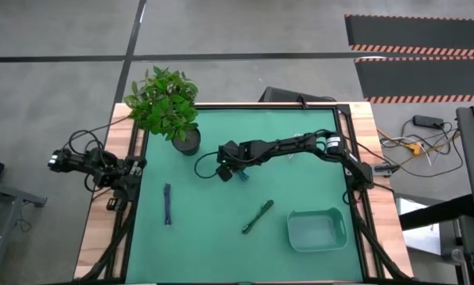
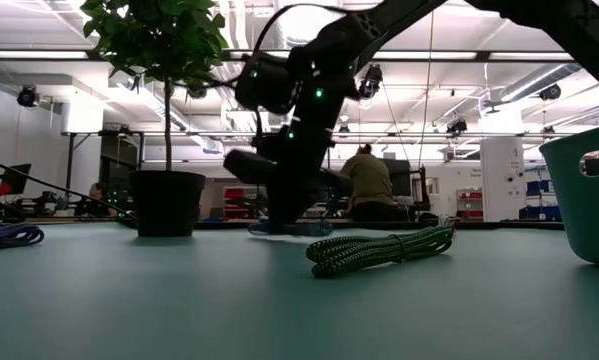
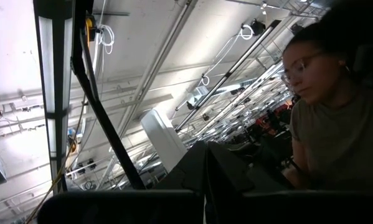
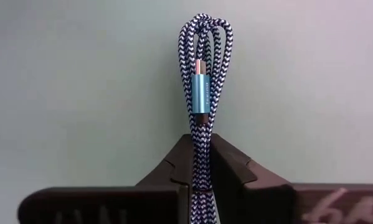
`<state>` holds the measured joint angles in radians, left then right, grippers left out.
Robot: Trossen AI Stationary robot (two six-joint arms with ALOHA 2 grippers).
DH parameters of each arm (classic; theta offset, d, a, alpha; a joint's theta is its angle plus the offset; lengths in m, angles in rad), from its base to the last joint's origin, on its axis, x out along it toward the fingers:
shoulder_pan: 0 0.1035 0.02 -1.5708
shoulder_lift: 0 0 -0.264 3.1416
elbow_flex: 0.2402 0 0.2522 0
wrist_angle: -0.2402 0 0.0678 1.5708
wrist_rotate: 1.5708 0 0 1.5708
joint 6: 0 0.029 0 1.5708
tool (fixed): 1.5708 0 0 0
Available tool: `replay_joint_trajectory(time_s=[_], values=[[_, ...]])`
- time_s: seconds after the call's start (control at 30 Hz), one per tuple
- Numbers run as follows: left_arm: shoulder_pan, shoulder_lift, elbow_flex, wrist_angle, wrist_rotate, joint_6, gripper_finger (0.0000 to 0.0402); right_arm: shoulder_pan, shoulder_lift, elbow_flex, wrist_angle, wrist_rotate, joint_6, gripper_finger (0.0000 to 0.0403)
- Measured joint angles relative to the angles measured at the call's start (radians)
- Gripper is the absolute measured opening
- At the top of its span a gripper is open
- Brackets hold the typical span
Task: Pick and place USB-C Cables
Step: Put the black blue charger cable into the green bin
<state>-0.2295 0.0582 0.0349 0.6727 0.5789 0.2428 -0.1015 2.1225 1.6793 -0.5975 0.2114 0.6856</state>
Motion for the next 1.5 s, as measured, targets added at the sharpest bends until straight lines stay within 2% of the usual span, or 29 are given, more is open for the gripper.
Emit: replay_joint_trajectory(time_s=[0.2,0.47,0.8,0.9,1.13,1.27,1.5], values=[[0.000,-0.001,0.000,0.000,0.000,0.000,0.0000,0.004,-0.040,0.000,-0.015,-0.017,-0.049,0.0025],[0.000,-0.002,0.000,0.000,-0.005,0.000,0.0000,0.042,-0.128,0.001,-0.132,-0.037,-0.132,0.0026],[0.000,-0.002,0.000,0.004,-0.010,0.001,0.0000,0.156,-0.278,0.001,-0.329,-0.044,-0.340,0.0026],[0.000,-0.002,0.000,0.005,-0.010,0.001,0.0000,0.199,-0.324,0.001,-0.387,-0.080,-0.404,0.0026],[0.000,-0.002,0.000,0.016,-0.011,0.001,0.0000,0.292,-0.413,0.001,-0.514,-0.163,-0.440,0.0026],[0.000,-0.001,0.000,0.033,-0.011,0.001,0.0000,0.357,-0.452,-0.006,-0.591,-0.162,-0.469,0.0020],[0.000,0.000,0.000,0.056,-0.011,0.001,0.0000,0.453,-0.515,-0.064,-0.603,-0.157,-0.429,0.0017]])
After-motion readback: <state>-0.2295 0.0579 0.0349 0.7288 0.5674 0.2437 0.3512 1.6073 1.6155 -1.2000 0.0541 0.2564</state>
